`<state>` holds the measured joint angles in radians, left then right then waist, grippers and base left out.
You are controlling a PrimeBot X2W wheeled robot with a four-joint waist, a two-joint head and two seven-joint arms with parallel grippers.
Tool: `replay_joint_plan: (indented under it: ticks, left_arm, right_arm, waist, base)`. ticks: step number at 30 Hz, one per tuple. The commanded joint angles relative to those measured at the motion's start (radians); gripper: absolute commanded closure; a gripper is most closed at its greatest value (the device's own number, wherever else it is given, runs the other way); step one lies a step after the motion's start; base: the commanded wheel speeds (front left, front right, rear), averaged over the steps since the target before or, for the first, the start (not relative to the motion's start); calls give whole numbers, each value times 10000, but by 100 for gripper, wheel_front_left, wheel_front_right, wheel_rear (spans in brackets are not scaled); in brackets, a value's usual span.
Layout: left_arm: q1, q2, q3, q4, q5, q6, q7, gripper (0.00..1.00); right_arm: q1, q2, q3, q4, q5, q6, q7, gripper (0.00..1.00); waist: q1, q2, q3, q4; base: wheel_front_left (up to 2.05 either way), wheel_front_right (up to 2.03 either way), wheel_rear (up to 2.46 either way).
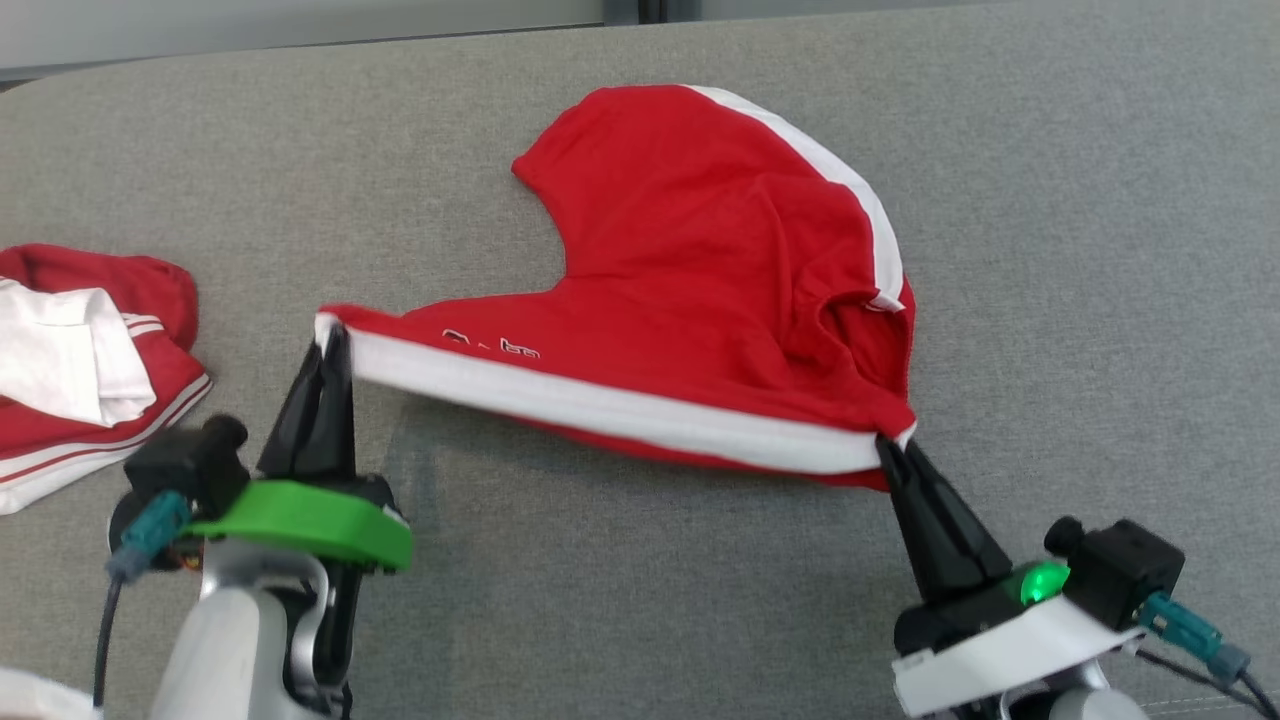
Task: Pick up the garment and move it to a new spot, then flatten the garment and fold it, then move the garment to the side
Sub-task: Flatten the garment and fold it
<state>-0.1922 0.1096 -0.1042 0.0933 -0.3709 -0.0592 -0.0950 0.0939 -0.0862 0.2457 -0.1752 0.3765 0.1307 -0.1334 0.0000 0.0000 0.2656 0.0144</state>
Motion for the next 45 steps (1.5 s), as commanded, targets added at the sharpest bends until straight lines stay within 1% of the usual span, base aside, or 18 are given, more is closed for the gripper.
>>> replay_joint_plan:
  ticks: [1, 5, 7, 11, 18, 21, 27, 28, 29, 30, 31, 32, 34, 36, 40, 42, 45]
  left_arm:
    - [-552, 118, -71, 90, 41, -85, 138, 100]
    - [-2347, 238, -415, 754, 191, -268, 642, 100]
    - [-3419, 301, -527, 1319, 244, -333, 879, 100]
    - [-5313, 236, -911, 2737, 327, -490, 1089, 100]
    - [-8076, 77, -1492, 5370, 528, -627, 737, 100]
    - [-9026, 35, -1639, 6486, 590, -633, 526, 100]
    - [-10271, -113, -1777, 8455, 420, -682, 225, 100]
    - [-10365, -144, -1785, 8669, 326, -695, 157, 87]
    - [-10503, -160, -1840, 8852, 316, -709, -64, 53]
    - [-10573, -171, -1887, 9024, 281, -706, -208, 0]
    - [-10607, -192, -1899, 9207, 157, -709, -392, 0]
    - [-10622, -200, -1917, 9349, 133, -715, -557, 0]
    - [-10635, -204, -1998, 9536, 99, -720, -1010, 0]
    - [-10577, -75, -2111, 9615, 315, -667, -1392, 0]
    - [-10049, 30, -2070, 9302, 504, -183, -1695, 0]
    - [-9689, 76, -1855, 8508, 567, 92, -1703, 0]
    - [-8547, 211, -1320, 6999, 658, 534, -1698, 0]
  right_arm:
    - [-427, 26, -120, 59, 50, 1, -56, 100]
    - [-1729, 119, -498, 526, 217, 1, -228, 100]
    - [-2568, 164, -603, 880, 306, 1, -325, 100]
    - [-3828, 232, -971, 1689, 530, 1, -566, 100]
    - [-5428, 323, -1440, 3051, 1054, 1, -949, 100]
    - [-6057, 339, -1257, 3623, 1311, 1, -1066, 100]
    - [-6741, 354, -630, 4508, 1837, 1, -1241, 100]
    - [-6803, 353, -472, 4589, 1844, 1, -1261, 100]
    - [-6854, 357, -263, 4633, 1860, 1, -1281, 76]
    - [-6861, 355, -115, 4701, 1814, 3, -1289, 44]
    - [-6859, 347, 26, 4777, 1666, 1, -1307, 3]
    - [-6859, 346, 153, 4767, 1532, 3, -1320, 0]
    - [-6753, 244, 247, 4580, 1167, 1, -1331, 0]
    - [-6478, 211, 217, 4215, 882, 3, -1314, 0]
    - [-5909, -82, -62, 3464, 56, 1, -1315, 0]
    - [-5581, -146, -351, 3111, -370, 1, -1315, 0]
    - [-5116, -217, -812, 2575, -910, 1, -1313, 0]
  waist:
    - [0, 0, 479, -157]
    - [0, 0, 1243, -333]
    - [0, 0, 1687, -543]
    - [0, 0, 2297, -814]
    - [0, 0, 3044, -1418]
    - [0, 0, 3277, -1758]
    - [0, 0, 3442, -2165]
    - [0, 0, 3452, -2203]
    - [0, 0, 3468, -2251]
    - [0, 0, 3469, -2272]
    - [0, 0, 3467, -2287]
    - [0, 0, 3453, -2286]
    - [0, 0, 3411, -2248]
    - [0, 0, 3346, -2187]
    - [0, 0, 3134, -1976]
    - [0, 0, 3010, -1821]
    - [0, 0, 2815, -1573]
  base:
    - [0, 0, 0]
    - [0, 0, 0]
    - [0, 0, 0]
    - [0, 0, 0]
    - [0, 0, 0]
    - [0, 0, 0]
    - [0, 0, 0]
    - [0, 0, 0]
    - [0, 0, 0]
    - [0, 0, 0]
    - [0, 0, 0]
    - [0, 0, 0]
    - [0, 0, 0]
    - [0, 0, 0]
    - [0, 0, 0]
    - [0, 0, 0]
    - [0, 0, 0]
